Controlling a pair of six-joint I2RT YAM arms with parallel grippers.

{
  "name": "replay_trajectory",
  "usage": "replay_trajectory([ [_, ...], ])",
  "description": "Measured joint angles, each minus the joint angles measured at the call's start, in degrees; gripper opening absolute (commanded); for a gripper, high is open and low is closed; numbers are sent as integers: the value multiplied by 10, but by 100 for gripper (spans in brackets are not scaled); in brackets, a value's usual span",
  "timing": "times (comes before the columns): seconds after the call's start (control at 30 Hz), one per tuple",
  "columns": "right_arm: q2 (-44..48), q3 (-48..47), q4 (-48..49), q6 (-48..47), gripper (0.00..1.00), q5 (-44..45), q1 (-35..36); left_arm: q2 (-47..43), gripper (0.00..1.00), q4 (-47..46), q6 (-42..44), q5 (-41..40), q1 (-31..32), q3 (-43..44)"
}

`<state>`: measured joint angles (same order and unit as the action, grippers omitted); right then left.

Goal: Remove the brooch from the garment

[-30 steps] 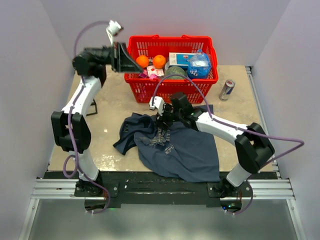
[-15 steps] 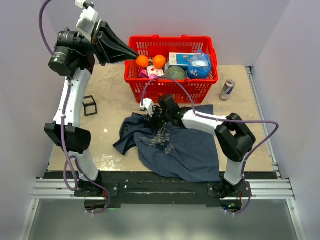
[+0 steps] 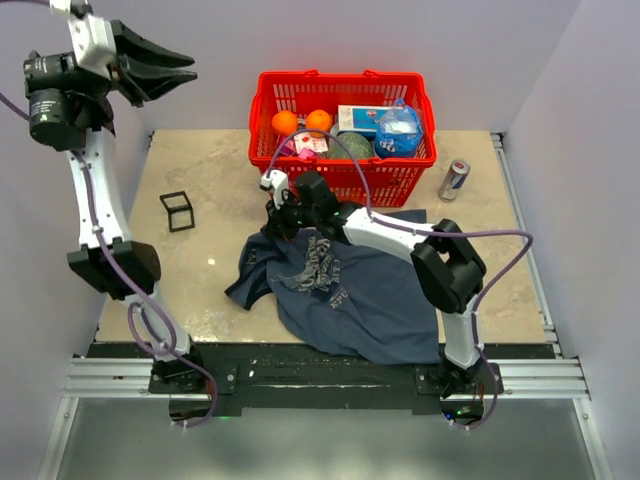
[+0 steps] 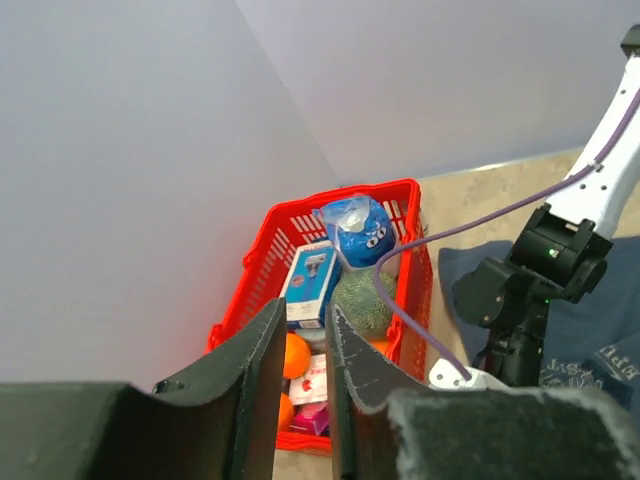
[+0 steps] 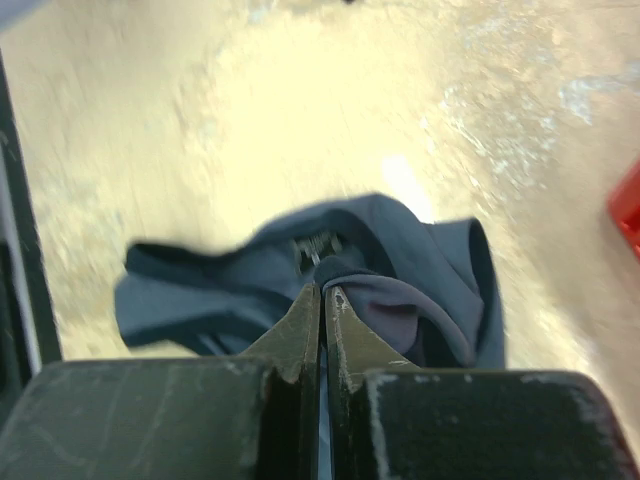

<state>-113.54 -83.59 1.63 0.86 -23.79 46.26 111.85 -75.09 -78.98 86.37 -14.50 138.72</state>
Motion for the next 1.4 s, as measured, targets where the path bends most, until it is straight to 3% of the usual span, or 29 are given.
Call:
replay_trajectory([
  [0.1,-36,-27,17,57,1,2,9,-80,54,95,183,2,7,-75],
  [0.17,-52,-30,20,76,18,5,16,-136,61,249,345,-50,11,-103],
  [0.2,-58,-30,18,87,25,7,19,-165,62,340,421,-110,15,-105],
  [0.23,-62,-30,17,93,39,12,22,-205,63,420,495,-185,17,-123],
  [0.33,-63,-29,12,96,57,20,27,-318,67,538,611,-318,23,-212],
  [0.4,-56,-26,12,90,61,24,27,-389,67,588,650,-379,25,-294],
  [0.6,55,40,-9,66,64,46,14,-536,67,690,627,-473,26,-644],
  [0.67,103,50,-12,58,56,52,5,-538,67,730,594,-476,26,-769],
  [0.7,123,51,-11,55,45,55,1,-523,67,747,578,-476,27,-822],
  [0.8,162,52,-5,48,25,78,-7,-475,67,797,539,-473,35,-939],
  [0.83,168,52,-2,48,23,86,-9,-461,68,811,527,-469,41,-965],
  [1.07,93,55,-17,50,24,93,-8,-431,87,785,479,-433,78,-1007],
  [1.17,36,55,-39,56,24,93,-8,-409,87,768,471,-424,79,-1007],
  [1.23,9,55,-55,58,23,94,-8,-389,81,759,466,-422,83,-1007],
  [1.4,-16,47,-76,63,23,93,-8,-347,76,732,454,-420,108,-1010],
])
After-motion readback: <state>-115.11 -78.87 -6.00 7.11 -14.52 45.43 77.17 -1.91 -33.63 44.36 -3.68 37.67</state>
